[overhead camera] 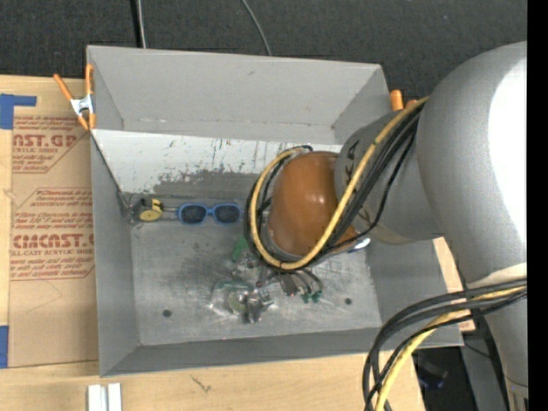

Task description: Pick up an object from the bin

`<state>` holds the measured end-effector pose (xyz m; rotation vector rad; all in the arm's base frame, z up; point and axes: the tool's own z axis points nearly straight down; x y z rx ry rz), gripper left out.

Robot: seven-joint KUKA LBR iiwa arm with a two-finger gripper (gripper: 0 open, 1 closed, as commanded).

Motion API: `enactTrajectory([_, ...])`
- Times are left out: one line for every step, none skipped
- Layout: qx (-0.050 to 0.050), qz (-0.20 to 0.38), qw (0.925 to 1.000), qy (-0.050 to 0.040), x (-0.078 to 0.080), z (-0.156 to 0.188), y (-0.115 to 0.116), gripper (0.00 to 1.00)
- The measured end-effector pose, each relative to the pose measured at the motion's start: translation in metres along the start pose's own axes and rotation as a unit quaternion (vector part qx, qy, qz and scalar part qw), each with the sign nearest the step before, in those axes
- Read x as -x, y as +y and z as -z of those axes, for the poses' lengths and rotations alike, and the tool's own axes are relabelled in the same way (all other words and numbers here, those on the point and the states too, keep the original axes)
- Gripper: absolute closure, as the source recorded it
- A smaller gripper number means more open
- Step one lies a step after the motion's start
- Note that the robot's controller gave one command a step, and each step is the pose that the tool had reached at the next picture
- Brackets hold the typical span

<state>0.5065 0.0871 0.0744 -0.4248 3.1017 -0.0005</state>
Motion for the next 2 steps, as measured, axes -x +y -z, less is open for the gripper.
enactTrajectory([0.002,0.150,0.9887,0.0040,-0.003,0.017,0.021,1.00])
enactTrajectory([0.001,0.149,0.9889,0.0008,-0.003,0.140,0.015,1.00])
